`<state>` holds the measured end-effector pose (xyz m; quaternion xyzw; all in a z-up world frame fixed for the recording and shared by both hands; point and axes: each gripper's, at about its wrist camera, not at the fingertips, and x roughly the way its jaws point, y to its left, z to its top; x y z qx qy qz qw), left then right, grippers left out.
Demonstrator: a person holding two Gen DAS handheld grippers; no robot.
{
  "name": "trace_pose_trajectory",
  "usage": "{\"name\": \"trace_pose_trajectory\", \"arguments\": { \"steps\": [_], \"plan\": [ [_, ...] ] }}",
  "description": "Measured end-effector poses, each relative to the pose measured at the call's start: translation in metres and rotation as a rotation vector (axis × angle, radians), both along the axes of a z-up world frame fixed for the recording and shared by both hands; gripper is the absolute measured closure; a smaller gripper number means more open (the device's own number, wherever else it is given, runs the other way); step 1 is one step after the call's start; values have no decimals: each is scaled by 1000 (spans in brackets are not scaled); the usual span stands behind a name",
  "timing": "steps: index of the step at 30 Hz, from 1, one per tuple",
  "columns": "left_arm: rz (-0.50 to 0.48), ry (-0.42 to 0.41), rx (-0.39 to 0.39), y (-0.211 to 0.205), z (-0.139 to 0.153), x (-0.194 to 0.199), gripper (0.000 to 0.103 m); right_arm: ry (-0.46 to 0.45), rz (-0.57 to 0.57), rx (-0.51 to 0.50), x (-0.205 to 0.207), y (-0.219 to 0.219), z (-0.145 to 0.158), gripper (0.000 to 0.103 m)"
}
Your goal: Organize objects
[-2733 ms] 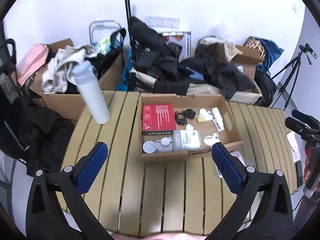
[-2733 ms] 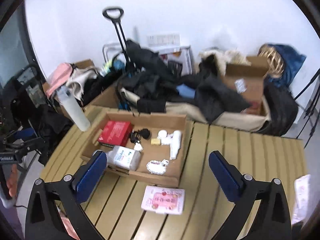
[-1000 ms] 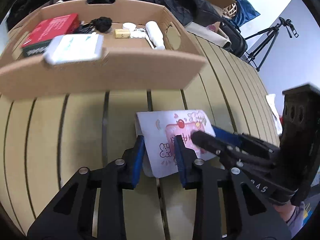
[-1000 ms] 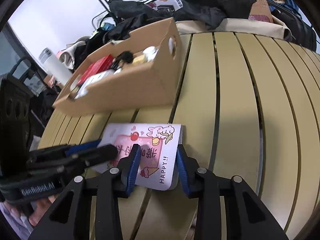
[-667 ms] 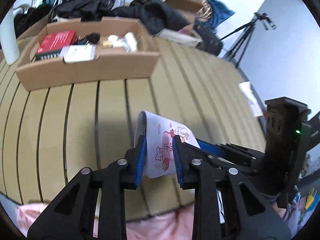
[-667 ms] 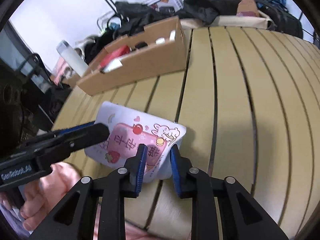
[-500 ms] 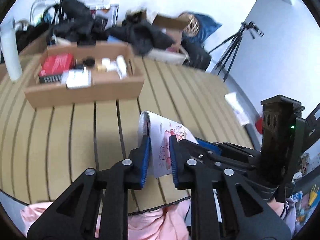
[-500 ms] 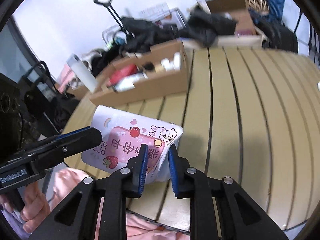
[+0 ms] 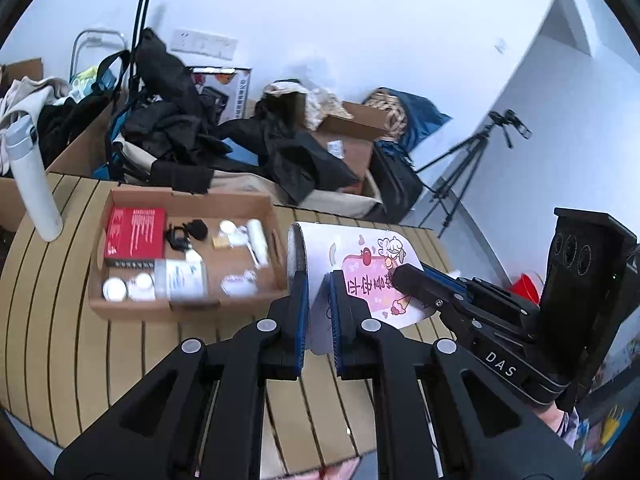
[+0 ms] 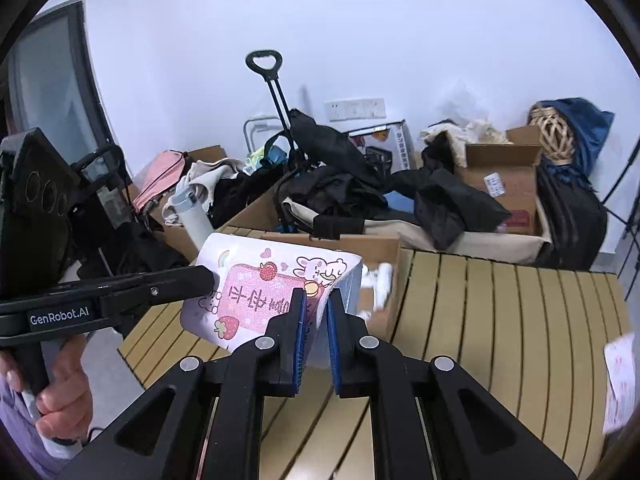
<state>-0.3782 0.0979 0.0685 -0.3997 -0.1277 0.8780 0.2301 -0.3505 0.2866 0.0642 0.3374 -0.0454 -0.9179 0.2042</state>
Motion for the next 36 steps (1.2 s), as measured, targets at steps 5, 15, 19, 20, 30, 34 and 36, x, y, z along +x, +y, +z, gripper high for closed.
{"name": "trace_pose_trajectory", "arguments": {
  "steps": [5,15,19,20,30,34,36],
  "plan": [
    [24,-123,-44,-3,-51,-70,96,-103,-6,23,-72,-14,-33,92],
    [54,-336,-112,-4,-186,-144,96,-326,-11,186,-162,-39,-165,92],
    [39,-374,-156,2,-211,-148,96,-376,-22,240,-171,-44,-193,92],
    [44,-390,-153,1,-215,-148,95,-378,-29,244,-172,-44,-198,92],
    [162,-185,-280,-25,-153,-110,25,-279,-57,382,-152,-46,-161,81],
    [241,-58,-364,-52,-97,-74,3,-179,-81,354,-127,-33,-102,9],
    [261,-22,-388,-66,-70,-58,0,-140,-88,320,-110,-28,-70,9]
  ]
}}
